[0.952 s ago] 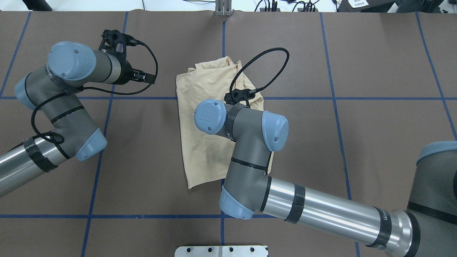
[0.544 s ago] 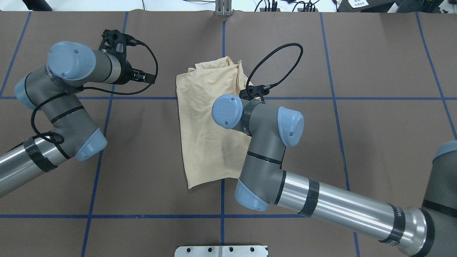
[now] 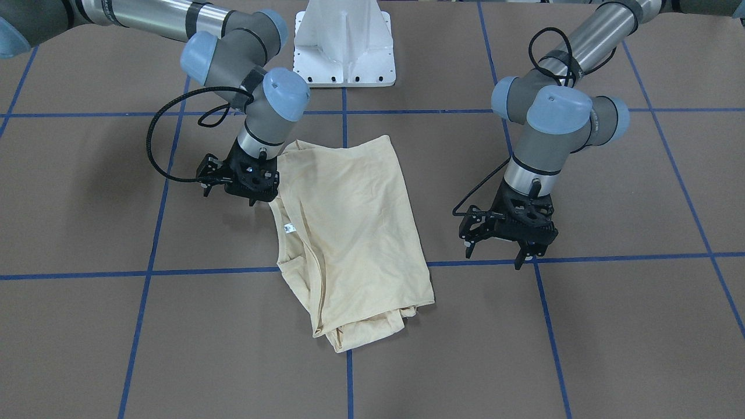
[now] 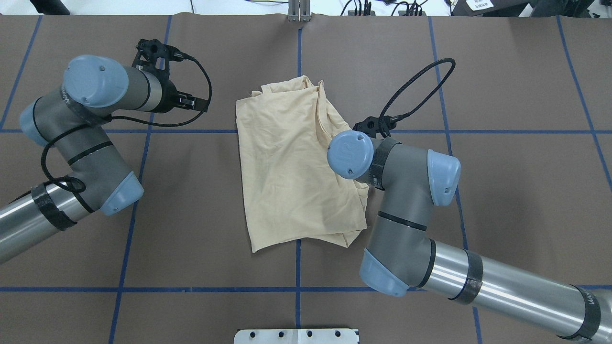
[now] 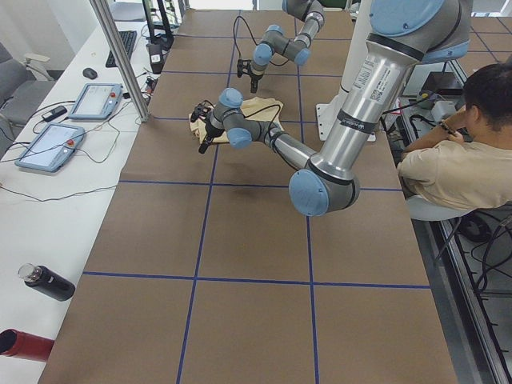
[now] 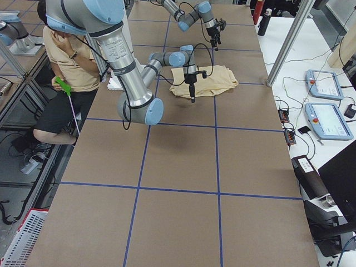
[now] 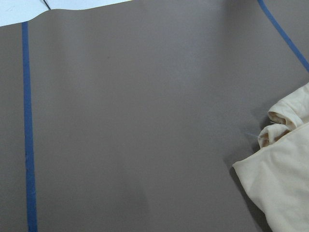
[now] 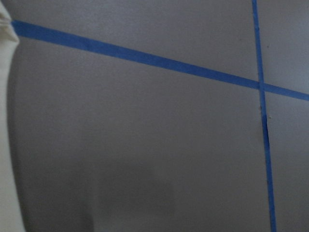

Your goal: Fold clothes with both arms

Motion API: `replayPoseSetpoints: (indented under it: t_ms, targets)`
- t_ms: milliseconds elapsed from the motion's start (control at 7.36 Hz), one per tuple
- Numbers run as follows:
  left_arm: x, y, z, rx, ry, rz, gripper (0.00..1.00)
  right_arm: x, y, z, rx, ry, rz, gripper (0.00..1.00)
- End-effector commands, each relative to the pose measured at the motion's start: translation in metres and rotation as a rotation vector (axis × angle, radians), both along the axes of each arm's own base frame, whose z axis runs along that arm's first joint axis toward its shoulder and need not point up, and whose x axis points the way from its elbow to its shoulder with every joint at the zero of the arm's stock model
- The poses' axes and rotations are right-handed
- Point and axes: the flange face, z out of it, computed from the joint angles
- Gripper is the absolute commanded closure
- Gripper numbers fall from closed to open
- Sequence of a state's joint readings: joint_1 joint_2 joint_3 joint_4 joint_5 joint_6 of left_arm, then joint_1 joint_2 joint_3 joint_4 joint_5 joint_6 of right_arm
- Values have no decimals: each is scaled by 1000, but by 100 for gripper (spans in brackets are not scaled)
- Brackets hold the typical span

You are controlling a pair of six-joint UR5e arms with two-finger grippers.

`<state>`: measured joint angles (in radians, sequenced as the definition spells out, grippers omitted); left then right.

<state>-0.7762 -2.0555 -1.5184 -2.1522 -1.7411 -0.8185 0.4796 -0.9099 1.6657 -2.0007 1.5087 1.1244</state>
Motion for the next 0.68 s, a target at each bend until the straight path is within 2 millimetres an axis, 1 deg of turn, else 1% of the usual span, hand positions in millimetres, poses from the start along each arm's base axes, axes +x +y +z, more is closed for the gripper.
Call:
replayPoseSetpoints:
  t_ms: [0, 136, 272, 408, 544]
  targets:
    - [0, 0, 1, -2, -2, 0, 0, -3, -18, -72, 59, -150, 32, 0]
    - [0, 0, 2, -4, -1, -1, 0, -29, -37, -72, 75, -247, 34, 0]
    - [0, 0, 3, -5, -2, -1, 0, -60, -65, -61, 89, -278, 45, 0]
    - [0, 0, 4, -9, -1, -3, 0, -75, -85, -66, 91, -298, 69, 1]
    - [0, 0, 4, -10, 0, -4, 0, -84, -87, -58, 70, -281, 60, 5]
